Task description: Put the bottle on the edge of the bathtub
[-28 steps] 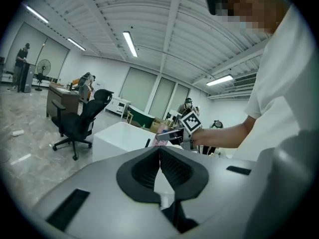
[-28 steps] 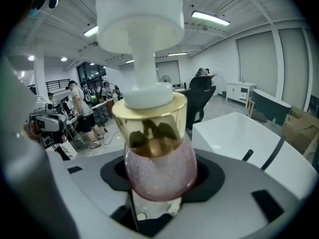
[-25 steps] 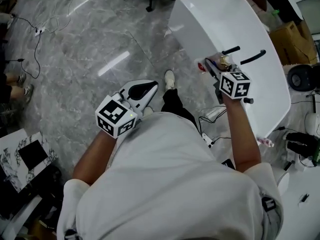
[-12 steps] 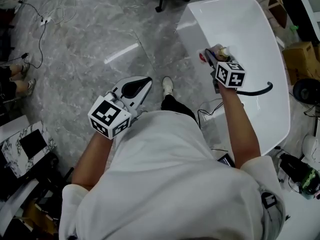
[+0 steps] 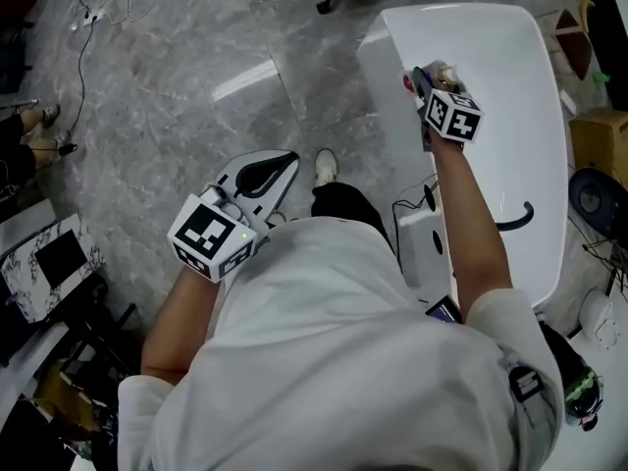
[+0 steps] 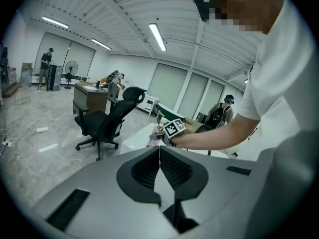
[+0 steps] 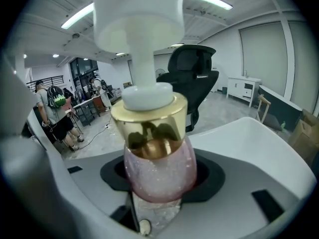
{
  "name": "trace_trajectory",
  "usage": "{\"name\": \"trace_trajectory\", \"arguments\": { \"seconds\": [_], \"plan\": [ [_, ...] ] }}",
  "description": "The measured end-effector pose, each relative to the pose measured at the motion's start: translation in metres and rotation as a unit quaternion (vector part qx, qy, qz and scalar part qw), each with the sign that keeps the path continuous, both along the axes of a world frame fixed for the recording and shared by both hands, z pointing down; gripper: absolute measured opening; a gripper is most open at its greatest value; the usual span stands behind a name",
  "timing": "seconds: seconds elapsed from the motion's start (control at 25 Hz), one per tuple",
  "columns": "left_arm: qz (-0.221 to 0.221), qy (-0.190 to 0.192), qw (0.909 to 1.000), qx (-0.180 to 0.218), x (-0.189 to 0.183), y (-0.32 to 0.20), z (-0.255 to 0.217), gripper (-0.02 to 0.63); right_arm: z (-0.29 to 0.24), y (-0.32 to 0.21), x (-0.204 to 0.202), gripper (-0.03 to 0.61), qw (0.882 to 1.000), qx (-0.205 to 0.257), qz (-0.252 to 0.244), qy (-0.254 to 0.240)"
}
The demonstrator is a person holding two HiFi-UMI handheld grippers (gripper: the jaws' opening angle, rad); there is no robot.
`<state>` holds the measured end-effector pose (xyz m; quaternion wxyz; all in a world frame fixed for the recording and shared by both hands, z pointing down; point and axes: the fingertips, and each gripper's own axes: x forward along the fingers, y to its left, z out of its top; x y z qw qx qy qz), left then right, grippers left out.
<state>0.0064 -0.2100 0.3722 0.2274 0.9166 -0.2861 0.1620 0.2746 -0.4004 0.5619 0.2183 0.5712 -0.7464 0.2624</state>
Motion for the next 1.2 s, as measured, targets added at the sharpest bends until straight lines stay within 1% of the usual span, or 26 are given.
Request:
{"name": "trace_trajectory", "arguments": {
  "seconds": [0.28, 0.52, 0.68, 0.88, 1.2],
  "plan": [
    [-0.035, -0.008, 0.9993, -0.011, 0.000, -0.031, 0.003, 0.018, 0.041, -0.068, 0.015, 0.233, 1.000, -0.002, 0.008, 0.014],
    [-0.053, -0.019, 0.9980, -0.029, -0.002, -0.049, 0.023, 0.018, 0.070, -0.117, 0.025, 0.235, 0.999, 0.001, 0.026, 0.026],
    [-0.064, -0.026, 0.9966, -0.046, -0.002, -0.052, 0.035, 0.018, 0.093, -0.136, 0.030, 0.235, 0.999, -0.006, 0.035, 0.037],
    [-0.060, -0.044, 0.9957, -0.054, 0.001, -0.057, 0.043, 0.018, 0.113, -0.153, 0.037, 0.235, 0.998, -0.010, 0.050, 0.046],
    [-0.065, -0.046, 0.9945, -0.068, 0.004, -0.063, 0.051, 0.018, 0.122, -0.165, 0.040, 0.236, 0.997, -0.008, 0.057, 0.050]
  ]
}}
